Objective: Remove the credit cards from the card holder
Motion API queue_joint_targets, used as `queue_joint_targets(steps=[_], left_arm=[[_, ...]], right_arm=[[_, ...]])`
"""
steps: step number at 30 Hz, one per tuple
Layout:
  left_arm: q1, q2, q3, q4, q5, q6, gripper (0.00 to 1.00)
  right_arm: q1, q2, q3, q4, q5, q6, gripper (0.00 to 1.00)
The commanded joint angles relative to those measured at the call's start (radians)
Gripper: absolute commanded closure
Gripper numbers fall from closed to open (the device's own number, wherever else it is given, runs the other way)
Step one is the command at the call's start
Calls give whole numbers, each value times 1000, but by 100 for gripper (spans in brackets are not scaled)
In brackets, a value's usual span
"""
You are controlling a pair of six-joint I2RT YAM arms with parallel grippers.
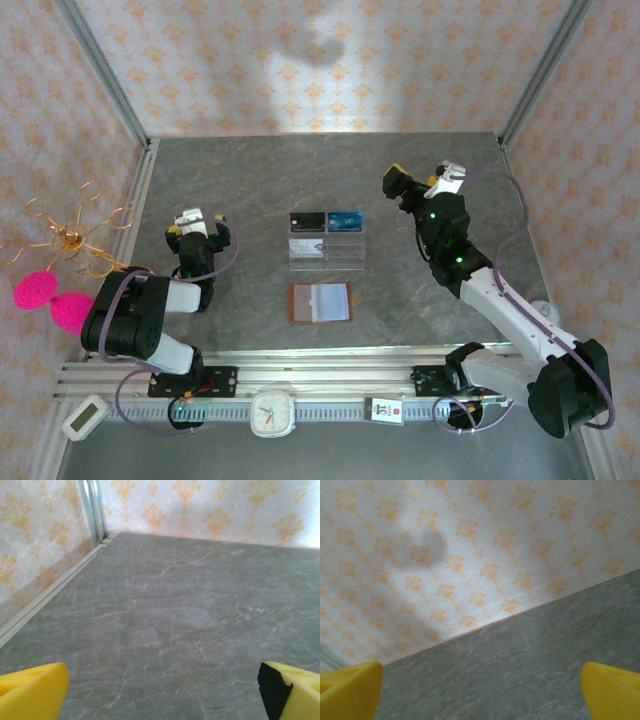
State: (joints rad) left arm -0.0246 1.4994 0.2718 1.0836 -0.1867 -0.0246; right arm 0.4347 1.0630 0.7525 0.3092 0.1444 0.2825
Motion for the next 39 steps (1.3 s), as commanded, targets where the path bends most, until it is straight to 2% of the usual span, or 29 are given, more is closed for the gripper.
queue_joint_targets(steps=[1,3,5,8,9,11,15,17,27,30,32,33,35,37,39], left_arm=[[22,55,-95,355,92,2,0],[20,8,-66,201,-26,-58,0],[8,48,-93,327,-74,-37,1],[5,22,-76,248,-88,-53,1],[3,33,-85,283,-88,-44,0],[3,38,-82,293,-65,-34,1],[3,39,-80,287,-59,-29,1],[3,36,-78,277,-59,-33,1],[3,37,-79,281,-57,-30,1],[4,37,-79,280,-58,-30,1],[3,36,-79,280,-58,-30,1],[4,37,-79,280,-58,-30,1],[4,38,-78,280,-57,-30,1],[4,38,-79,280,-58,-30,1],[3,37,-78,280,-59,-31,1]], right_arm=[[-4,-28,-54,27,156,-84,0],[-6,-44,-92,60,225,-120,0],[-5,-51,-115,78,301,-151,0],[-8,-48,-185,199,419,-276,0],[-23,-44,-205,226,458,-291,0],[-84,-36,-251,266,456,-288,0],[-248,7,-387,421,322,-206,0],[-292,54,-434,494,249,-200,0],[-313,403,-566,987,182,-302,0],[-338,432,-503,885,90,-297,0],[-379,458,-533,935,-25,-298,0],[-381,481,-553,1025,-28,-304,0],[-381,450,-523,911,-33,-296,0],[-381,473,-545,995,-31,-302,0],[-381,454,-531,932,-31,-299,0]])
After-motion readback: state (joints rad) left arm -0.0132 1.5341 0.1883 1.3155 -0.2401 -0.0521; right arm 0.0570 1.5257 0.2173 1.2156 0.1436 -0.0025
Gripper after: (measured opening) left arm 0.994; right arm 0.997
